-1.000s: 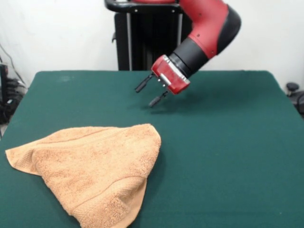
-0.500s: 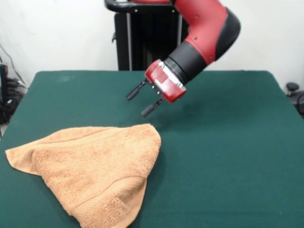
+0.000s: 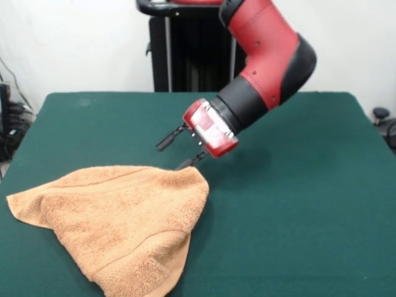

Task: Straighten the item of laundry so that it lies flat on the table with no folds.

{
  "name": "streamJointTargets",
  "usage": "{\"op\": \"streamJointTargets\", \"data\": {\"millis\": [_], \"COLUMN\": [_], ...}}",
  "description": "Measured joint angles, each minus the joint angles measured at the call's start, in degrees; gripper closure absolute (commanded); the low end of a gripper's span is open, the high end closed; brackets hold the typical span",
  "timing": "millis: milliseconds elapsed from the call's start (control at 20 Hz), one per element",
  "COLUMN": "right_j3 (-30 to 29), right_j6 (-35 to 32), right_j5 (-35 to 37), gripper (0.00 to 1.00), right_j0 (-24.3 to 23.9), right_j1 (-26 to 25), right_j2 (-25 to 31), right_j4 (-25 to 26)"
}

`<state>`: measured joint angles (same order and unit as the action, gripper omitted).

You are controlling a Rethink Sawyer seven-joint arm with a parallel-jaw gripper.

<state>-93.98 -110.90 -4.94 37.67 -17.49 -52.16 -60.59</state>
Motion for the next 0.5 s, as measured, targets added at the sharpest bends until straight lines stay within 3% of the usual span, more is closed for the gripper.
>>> {"op": "streamJointTargets", "data": {"millis": [500], "right_j3": [5.8], "right_j6": [-0.2], "right_j5": [8.1], "gripper": [0.00], "right_j0": [0.5], "right_j1": [-9.7], "right_j2": [-8.2], "right_j4": [-2.0]}}
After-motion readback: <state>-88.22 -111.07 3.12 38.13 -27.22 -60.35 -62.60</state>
